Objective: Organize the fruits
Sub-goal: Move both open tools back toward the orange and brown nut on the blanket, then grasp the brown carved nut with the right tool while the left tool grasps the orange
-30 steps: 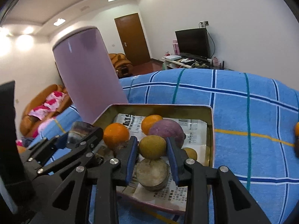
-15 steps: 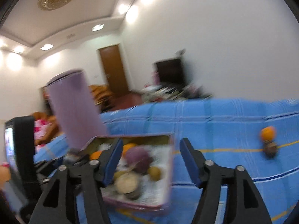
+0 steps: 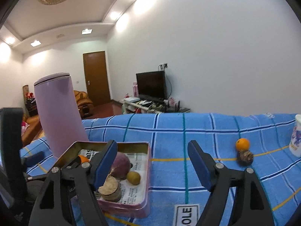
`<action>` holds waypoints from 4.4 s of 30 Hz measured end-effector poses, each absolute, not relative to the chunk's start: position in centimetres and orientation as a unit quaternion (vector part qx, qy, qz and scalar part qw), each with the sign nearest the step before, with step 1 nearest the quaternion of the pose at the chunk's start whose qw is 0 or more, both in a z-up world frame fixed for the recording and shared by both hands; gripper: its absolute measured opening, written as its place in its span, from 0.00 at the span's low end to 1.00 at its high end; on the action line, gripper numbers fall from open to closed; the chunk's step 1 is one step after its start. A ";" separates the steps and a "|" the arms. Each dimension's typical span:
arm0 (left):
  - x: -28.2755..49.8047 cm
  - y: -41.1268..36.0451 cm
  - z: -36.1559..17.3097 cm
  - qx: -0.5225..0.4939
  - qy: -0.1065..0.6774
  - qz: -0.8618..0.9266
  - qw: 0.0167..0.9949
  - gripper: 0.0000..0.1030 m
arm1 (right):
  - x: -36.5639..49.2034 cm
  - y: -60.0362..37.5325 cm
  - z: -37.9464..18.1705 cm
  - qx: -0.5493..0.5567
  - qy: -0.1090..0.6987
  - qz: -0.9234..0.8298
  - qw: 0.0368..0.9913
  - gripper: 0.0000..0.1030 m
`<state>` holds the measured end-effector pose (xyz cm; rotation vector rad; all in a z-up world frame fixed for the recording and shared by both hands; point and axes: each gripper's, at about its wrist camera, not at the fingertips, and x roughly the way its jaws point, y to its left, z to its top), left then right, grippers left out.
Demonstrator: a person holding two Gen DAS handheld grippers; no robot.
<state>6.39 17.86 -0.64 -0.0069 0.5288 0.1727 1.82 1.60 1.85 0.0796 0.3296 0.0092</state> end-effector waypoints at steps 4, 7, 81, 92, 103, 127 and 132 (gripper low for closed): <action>5.4 17.3 0.0 0.007 0.222 0.095 0.970 1.00 | 1.7 1.3 2.0 0.026 0.157 -0.027 0.987 0.78; 5.0 16.8 0.2 0.019 0.208 0.092 0.974 1.00 | 1.5 0.8 2.1 0.027 0.146 -0.052 0.988 0.86; 0.3 0.7 0.0 0.085 0.233 -0.018 0.969 1.00 | -4.1 -20.2 1.6 0.024 0.221 -0.162 0.961 0.86; 1.8 -5.1 -1.0 0.104 0.281 -0.046 0.953 1.00 | 0.6 -23.0 -0.1 0.061 0.306 -0.101 0.945 0.86; 3.4 -4.1 -2.1 0.105 0.332 -0.018 0.937 1.00 | 9.9 -20.5 -3.3 0.092 0.413 0.030 0.906 0.56; 11.6 -12.4 -2.5 0.062 0.376 -0.102 0.919 0.86 | 3.4 -27.4 -1.5 0.095 0.339 -0.024 0.936 0.40; 13.2 -14.9 -2.5 0.068 0.375 -0.127 0.916 0.77 | 3.9 -27.5 -2.0 0.110 0.355 -0.020 0.928 0.41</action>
